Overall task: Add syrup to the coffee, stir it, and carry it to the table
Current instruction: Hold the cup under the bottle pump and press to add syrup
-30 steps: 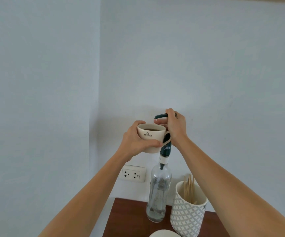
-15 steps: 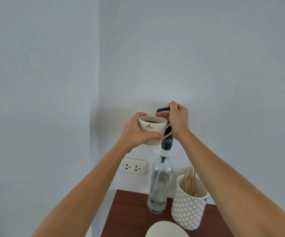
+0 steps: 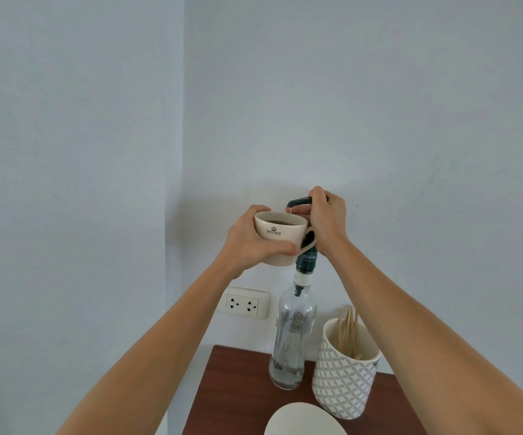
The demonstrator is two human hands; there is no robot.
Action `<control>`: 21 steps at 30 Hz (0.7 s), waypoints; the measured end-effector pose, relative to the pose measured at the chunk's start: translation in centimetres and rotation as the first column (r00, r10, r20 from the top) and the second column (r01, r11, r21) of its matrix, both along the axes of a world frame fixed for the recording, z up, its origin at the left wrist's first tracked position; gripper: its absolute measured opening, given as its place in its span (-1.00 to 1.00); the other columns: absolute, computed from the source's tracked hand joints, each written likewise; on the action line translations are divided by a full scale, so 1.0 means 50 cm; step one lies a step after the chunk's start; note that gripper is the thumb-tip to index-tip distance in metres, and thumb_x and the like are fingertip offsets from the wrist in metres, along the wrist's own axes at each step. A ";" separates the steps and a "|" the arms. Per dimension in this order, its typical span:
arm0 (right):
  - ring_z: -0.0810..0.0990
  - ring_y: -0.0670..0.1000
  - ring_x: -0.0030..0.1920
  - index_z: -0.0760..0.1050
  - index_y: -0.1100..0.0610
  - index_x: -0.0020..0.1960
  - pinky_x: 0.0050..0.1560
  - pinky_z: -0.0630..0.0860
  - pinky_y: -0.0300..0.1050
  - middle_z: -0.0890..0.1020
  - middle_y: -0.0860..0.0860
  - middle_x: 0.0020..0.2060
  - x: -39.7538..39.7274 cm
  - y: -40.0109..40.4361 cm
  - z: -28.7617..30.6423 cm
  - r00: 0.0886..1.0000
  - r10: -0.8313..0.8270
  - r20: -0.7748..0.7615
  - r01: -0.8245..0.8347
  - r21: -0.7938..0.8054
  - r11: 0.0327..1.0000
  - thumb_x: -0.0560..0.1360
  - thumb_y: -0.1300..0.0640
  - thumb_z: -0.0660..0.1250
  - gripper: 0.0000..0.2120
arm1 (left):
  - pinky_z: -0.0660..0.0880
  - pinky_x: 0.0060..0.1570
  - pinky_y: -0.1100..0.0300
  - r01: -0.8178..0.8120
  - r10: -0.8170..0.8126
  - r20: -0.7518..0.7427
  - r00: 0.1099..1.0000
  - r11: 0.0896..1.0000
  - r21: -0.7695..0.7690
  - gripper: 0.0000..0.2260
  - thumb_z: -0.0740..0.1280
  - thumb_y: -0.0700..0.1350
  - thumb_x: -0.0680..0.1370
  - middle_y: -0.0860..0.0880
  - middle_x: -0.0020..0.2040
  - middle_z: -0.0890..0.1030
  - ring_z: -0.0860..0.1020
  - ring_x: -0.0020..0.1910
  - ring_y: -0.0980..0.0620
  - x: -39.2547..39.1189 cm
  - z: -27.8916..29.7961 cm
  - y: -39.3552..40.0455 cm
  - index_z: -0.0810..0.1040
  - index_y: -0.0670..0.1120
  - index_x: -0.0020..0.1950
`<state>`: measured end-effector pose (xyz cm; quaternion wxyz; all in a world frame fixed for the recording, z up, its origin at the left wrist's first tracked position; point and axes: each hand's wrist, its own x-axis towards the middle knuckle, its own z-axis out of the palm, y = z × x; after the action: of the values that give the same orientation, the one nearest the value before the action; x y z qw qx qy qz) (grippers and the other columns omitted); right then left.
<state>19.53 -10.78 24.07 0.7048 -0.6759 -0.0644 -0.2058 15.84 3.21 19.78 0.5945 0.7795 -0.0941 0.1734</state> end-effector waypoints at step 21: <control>0.73 0.18 -0.24 0.52 0.21 -0.12 -0.14 0.63 0.07 0.75 0.21 -0.21 -0.009 -0.022 0.020 0.994 0.086 -0.069 -0.089 -0.043 0.995 0.53 -0.05 0.28 -0.69 | 0.61 -0.11 0.12 -0.017 0.017 -0.005 1.000 1.000 -0.006 -0.20 0.64 0.05 0.06 0.05 0.10 0.60 0.59 0.08 0.02 -0.013 0.000 -0.001 0.45 0.09 0.26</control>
<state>19.08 -11.87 25.08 0.6990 -0.6950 -0.0750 -0.1506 15.20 3.16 19.79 0.5955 0.7790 -0.0854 0.1767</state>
